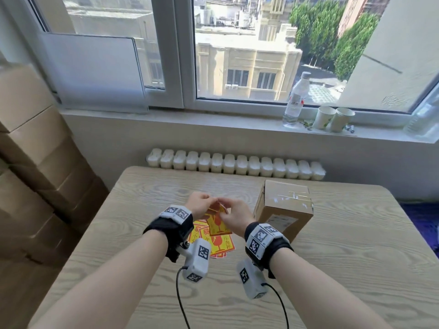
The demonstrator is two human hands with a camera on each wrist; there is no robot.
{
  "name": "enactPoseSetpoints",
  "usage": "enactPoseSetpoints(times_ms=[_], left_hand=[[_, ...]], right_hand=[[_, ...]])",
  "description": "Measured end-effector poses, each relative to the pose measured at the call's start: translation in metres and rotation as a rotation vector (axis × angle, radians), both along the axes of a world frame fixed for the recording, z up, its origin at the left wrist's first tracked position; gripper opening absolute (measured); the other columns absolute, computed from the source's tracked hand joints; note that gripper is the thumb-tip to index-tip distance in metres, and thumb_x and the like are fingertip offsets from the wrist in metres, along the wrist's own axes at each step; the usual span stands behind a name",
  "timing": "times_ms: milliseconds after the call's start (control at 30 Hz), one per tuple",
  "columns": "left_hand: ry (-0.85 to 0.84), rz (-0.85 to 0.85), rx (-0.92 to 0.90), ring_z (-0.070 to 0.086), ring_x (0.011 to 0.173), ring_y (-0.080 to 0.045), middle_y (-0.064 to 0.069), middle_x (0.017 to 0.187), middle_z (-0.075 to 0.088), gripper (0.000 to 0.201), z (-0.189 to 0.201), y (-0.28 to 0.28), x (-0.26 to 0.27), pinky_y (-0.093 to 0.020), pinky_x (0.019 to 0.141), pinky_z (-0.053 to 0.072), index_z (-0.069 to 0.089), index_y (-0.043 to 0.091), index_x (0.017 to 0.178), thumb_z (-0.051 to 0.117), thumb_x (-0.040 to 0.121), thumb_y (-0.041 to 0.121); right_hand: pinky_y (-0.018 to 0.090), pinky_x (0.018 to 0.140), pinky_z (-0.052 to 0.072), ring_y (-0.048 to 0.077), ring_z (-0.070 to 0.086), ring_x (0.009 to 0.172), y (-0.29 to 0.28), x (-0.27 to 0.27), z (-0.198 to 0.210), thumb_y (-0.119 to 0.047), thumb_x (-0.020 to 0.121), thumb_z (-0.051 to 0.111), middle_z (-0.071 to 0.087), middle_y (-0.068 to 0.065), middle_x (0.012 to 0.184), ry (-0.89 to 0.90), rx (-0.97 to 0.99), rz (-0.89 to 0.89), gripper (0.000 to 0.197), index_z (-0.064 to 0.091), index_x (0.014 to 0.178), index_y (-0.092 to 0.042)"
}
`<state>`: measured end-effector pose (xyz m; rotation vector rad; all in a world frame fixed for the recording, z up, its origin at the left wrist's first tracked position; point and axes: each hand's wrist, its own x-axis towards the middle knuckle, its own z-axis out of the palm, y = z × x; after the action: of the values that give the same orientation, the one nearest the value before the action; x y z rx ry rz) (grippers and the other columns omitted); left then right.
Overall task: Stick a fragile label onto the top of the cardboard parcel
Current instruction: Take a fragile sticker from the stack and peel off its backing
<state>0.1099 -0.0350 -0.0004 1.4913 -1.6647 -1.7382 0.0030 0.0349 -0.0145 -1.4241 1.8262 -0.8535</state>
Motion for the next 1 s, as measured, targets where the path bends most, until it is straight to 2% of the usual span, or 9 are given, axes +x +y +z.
enactPoseSetpoints(times_ms=[100, 167, 333, 467, 567, 633, 766, 900, 1000], left_hand=[[-0.012, -0.018, -0.024, 0.06, 0.039, 0.001, -0.004, 0.069, 0.06, 0.031, 0.001, 0.001, -0.001, -0.02, 0.054, 0.044, 0.054, 0.012, 0.066, 0.046, 0.096, 0.016], [-0.029, -0.033, -0.043, 0.059, 0.036, 0.003, -0.003, 0.068, 0.06, 0.03, 0.002, 0.001, 0.0, -0.02, 0.056, 0.043, 0.054, 0.013, 0.068, 0.045, 0.096, 0.018], [-0.055, -0.079, -0.077, 0.06, 0.064, -0.012, -0.003, 0.072, 0.063, 0.028, 0.005, 0.002, 0.002, -0.023, 0.062, 0.044, 0.056, 0.013, 0.069, 0.046, 0.095, 0.02], [-0.066, -0.098, -0.088, 0.062, 0.071, -0.018, -0.008, 0.079, 0.065, 0.027, 0.004, 0.002, 0.002, -0.025, 0.064, 0.045, 0.057, 0.013, 0.071, 0.047, 0.095, 0.02], [-0.075, -0.101, -0.115, 0.063, 0.08, -0.022, -0.013, 0.091, 0.066, 0.026, 0.002, 0.002, 0.003, -0.024, 0.067, 0.047, 0.059, 0.013, 0.072, 0.048, 0.094, 0.02], [-0.074, -0.098, -0.133, 0.062, 0.075, -0.018, -0.013, 0.093, 0.066, 0.025, 0.002, 0.001, 0.003, -0.024, 0.068, 0.047, 0.059, 0.013, 0.073, 0.049, 0.094, 0.02], [-0.082, -0.11, -0.156, 0.063, 0.077, -0.018, -0.012, 0.094, 0.067, 0.02, -0.003, 0.001, 0.004, -0.027, 0.072, 0.049, 0.062, 0.01, 0.08, 0.051, 0.093, 0.021], [-0.075, -0.107, -0.159, 0.064, 0.087, -0.023, -0.012, 0.094, 0.068, 0.02, -0.006, 0.002, 0.003, -0.041, 0.088, 0.052, 0.061, 0.013, 0.075, 0.053, 0.092, 0.021], [-0.072, -0.098, -0.17, 0.065, 0.087, -0.025, -0.013, 0.093, 0.069, 0.019, -0.009, 0.002, 0.003, -0.04, 0.084, 0.053, 0.058, 0.015, 0.072, 0.055, 0.091, 0.018]], right_hand=[[0.036, 0.089, 0.055, 0.018, 0.067, 0.093, -0.003, -0.003, -0.002, -0.016, 0.088, 0.059, 0.074, 0.006, 0.104, -0.045, -0.053, -0.058, 0.027, 0.069, 0.112, -0.016], [0.037, 0.089, 0.055, 0.018, 0.067, 0.091, -0.005, -0.005, -0.003, -0.019, 0.09, 0.058, 0.073, 0.007, 0.102, -0.103, -0.057, -0.096, 0.024, 0.07, 0.11, -0.012], [0.045, 0.086, 0.057, 0.026, 0.071, 0.091, -0.011, -0.006, -0.013, -0.018, 0.089, 0.061, 0.073, 0.008, 0.094, -0.283, -0.022, -0.167, 0.019, 0.072, 0.101, -0.009], [0.039, 0.084, 0.058, 0.027, 0.07, 0.085, -0.013, -0.008, -0.017, -0.012, 0.087, 0.063, 0.072, 0.009, 0.086, -0.463, 0.004, -0.221, 0.016, 0.072, 0.096, -0.002], [0.036, 0.084, 0.057, 0.026, 0.069, 0.083, -0.012, -0.008, -0.018, -0.01, 0.086, 0.064, 0.071, 0.007, 0.082, -0.586, 0.012, -0.25, 0.009, 0.072, 0.081, -0.01], [0.036, 0.086, 0.056, 0.026, 0.069, 0.086, -0.011, -0.008, -0.019, -0.01, 0.086, 0.065, 0.071, 0.007, 0.083, -0.642, 0.014, -0.263, 0.011, 0.071, 0.078, -0.013], [0.037, 0.089, 0.055, 0.026, 0.068, 0.09, -0.012, -0.009, -0.024, -0.01, 0.086, 0.065, 0.071, 0.008, 0.085, -0.629, 0.026, -0.279, 0.011, 0.07, 0.076, -0.014], [0.037, 0.088, 0.055, 0.024, 0.067, 0.086, -0.013, -0.01, -0.025, -0.009, 0.086, 0.064, 0.07, 0.007, 0.082, -0.611, 0.038, -0.289, 0.014, 0.069, 0.075, -0.015], [0.036, 0.087, 0.055, 0.023, 0.067, 0.085, -0.012, -0.011, -0.026, -0.008, 0.087, 0.063, 0.069, 0.006, 0.082, -0.604, 0.038, -0.311, 0.014, 0.067, 0.075, -0.015]])
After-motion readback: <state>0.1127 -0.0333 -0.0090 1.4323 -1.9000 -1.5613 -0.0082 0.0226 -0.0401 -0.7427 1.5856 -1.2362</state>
